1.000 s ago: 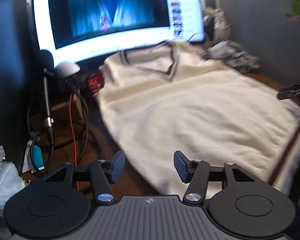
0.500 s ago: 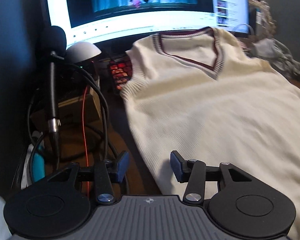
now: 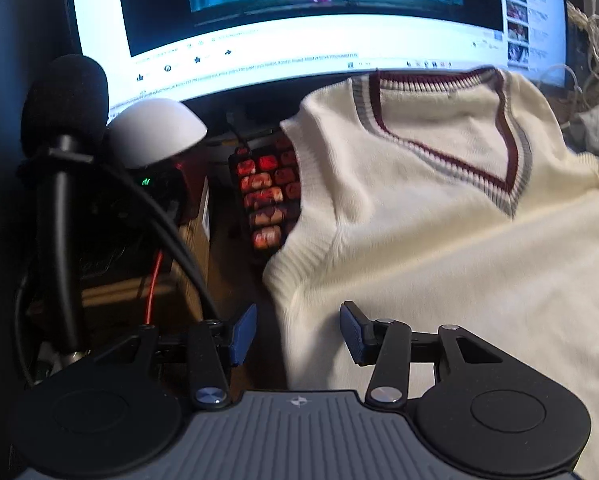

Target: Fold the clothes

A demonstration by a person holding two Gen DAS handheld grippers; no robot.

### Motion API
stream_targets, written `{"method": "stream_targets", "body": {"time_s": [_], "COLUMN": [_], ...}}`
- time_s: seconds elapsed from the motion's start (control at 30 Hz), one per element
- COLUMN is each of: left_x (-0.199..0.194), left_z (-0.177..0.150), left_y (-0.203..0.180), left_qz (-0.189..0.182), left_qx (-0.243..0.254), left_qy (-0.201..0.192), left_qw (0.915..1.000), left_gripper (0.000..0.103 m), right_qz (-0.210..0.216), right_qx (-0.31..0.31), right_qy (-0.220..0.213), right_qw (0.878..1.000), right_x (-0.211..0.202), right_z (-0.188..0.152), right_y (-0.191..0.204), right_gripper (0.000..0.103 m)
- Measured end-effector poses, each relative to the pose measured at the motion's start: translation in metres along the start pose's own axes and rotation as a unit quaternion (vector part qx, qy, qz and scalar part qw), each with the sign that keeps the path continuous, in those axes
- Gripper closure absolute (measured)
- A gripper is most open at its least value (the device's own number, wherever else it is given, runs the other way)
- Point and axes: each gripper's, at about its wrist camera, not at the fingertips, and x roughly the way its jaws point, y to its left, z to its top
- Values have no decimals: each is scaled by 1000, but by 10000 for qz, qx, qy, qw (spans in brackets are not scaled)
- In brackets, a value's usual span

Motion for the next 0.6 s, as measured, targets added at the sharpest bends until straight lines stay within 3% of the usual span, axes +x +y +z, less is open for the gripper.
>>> {"method": "stream_targets", "body": {"time_s": [0.1,0.17,0.27,0.33,0.4,0.6], "left_x": [4,13,22,26,28,14], "left_z": [10,15,20,20,18,28], "left_y": [0,0,-5,-11,-17,-12], "left_qz": [82,121,49,81,209,171], "left_qx": [-77,-65,31,175,377,81], "left_qy": [-105,-1,8,-21,-147,-642], "left_qw": [9999,9999,10000,9998,9990,9978], "left_gripper": [56,56,56,69,94,96], "right_qz": [45,28,51,77,138,-47], "right_qx": [211,188,131,123,138,325], "right_qy": [-10,-31,-45,-58,-80,-419], "right_qw": [9998,9998,9999,9999,9998,9986], "right_x": [12,18,23,26,29,29], "right_z": [5,7,11,13,13,17], "right_y": [-5,-5,-3,-2,-1,4], "right_gripper": [65,78,83,89,96,97]}}
